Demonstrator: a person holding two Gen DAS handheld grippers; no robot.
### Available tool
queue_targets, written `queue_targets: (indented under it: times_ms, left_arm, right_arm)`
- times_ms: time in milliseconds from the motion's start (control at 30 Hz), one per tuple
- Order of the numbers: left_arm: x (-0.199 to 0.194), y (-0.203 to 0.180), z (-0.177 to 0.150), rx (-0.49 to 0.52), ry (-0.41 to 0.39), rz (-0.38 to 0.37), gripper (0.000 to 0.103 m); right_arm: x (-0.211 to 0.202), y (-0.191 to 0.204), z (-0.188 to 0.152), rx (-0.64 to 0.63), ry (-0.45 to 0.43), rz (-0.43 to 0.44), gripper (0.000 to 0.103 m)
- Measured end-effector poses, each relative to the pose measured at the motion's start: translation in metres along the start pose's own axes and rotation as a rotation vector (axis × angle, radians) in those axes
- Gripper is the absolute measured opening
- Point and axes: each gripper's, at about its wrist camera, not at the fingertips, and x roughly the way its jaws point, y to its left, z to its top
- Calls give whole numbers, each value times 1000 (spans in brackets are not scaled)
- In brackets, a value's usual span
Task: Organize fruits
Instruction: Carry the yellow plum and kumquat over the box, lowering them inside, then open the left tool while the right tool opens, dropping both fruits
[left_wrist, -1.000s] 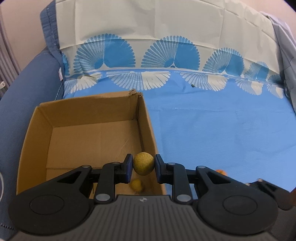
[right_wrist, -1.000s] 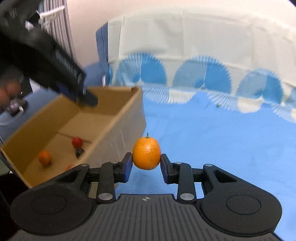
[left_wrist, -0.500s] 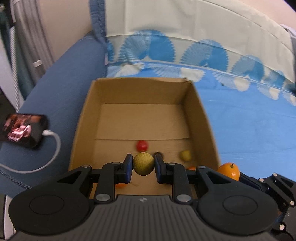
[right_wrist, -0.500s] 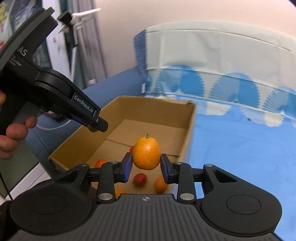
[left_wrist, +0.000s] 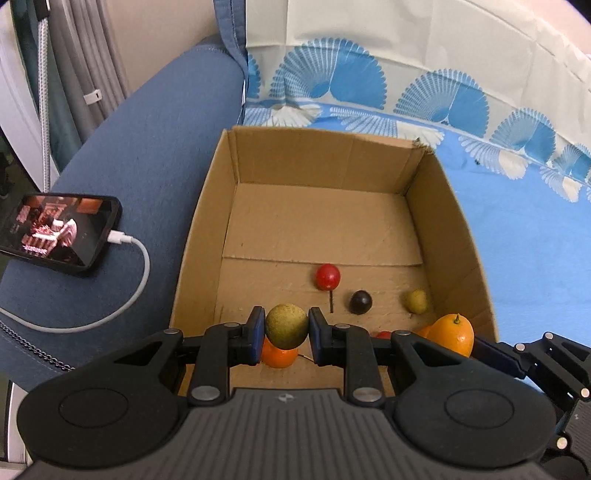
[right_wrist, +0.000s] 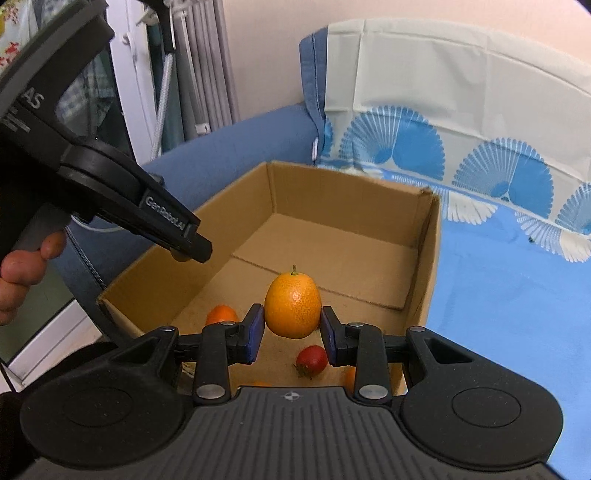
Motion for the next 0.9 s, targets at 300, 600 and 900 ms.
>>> queue_targets:
  times_ms: [300,600,900]
  left_arm:
    - [32,4,0,1,44,20,27]
    - [55,6,0,6,75,36,27]
    - [68,8,1,14,80,30,60]
  right_arm:
    - [32,-4,0,-5,53,-15,35]
    - [50,-4,-2,-18,87,-16,35]
    - [61,-4,-1,-43,104,-29,36]
